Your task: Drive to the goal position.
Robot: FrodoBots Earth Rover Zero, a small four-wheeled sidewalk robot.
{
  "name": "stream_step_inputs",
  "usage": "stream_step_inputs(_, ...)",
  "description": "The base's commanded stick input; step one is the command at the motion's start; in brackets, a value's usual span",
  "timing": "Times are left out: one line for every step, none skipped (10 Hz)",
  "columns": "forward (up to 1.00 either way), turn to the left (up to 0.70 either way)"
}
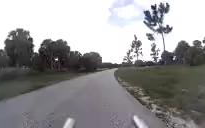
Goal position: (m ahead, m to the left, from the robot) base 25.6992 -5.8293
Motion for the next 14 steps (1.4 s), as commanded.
stream_step_inputs(0.85,0.0)
stream_step_inputs(0.85,0.0)
stream_step_inputs(0.85,0.0)
stream_step_inputs(0.85,0.0)
stream_step_inputs(0.85,0.0)
stream_step_inputs(0.85,0.0)
stream_step_inputs(0.85,0.0)
stream_step_inputs(0.85,0.0)
stream_step_inputs(0.85,0.0)
stream_step_inputs(0.85,0.0)
stream_step_inputs(0.85,0.0)
stream_step_inputs(0.85,0.0)
stream_step_inputs(0.85,0.0)
stream_step_inputs(0.85,0.0)
